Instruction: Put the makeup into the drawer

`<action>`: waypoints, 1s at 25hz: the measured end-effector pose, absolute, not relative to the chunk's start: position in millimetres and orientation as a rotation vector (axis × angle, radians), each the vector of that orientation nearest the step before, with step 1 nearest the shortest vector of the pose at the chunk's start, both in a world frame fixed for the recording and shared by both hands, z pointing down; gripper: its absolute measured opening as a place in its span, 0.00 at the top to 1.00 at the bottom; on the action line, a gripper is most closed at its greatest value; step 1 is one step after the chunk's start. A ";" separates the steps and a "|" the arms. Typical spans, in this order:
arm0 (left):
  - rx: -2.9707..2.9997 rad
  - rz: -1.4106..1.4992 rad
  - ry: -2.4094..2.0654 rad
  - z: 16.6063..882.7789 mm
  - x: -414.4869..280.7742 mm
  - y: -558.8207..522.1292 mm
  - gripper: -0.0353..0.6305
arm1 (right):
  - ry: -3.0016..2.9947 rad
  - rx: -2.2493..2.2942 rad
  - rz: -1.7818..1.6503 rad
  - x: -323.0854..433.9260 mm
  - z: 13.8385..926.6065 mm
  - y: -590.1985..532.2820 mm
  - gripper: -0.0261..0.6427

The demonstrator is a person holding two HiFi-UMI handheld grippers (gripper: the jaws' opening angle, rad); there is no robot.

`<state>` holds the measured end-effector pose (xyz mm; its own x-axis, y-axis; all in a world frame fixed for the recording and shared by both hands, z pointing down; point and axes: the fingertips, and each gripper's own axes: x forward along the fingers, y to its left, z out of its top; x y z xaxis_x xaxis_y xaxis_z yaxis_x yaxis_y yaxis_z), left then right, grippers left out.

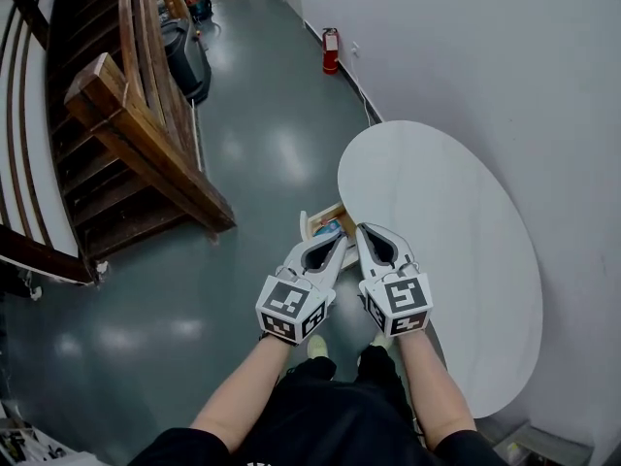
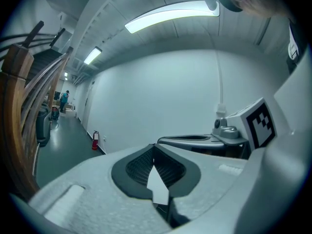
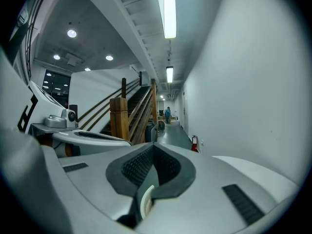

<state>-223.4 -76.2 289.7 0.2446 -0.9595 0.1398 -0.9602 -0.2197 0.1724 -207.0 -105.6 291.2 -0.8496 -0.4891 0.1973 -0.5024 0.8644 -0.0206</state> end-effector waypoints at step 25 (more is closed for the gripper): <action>2.352 -0.073 -1.835 233.6 -229.1 -54.9 0.93 | -2.932 0.749 0.011 -220.5 231.1 -73.6 0.94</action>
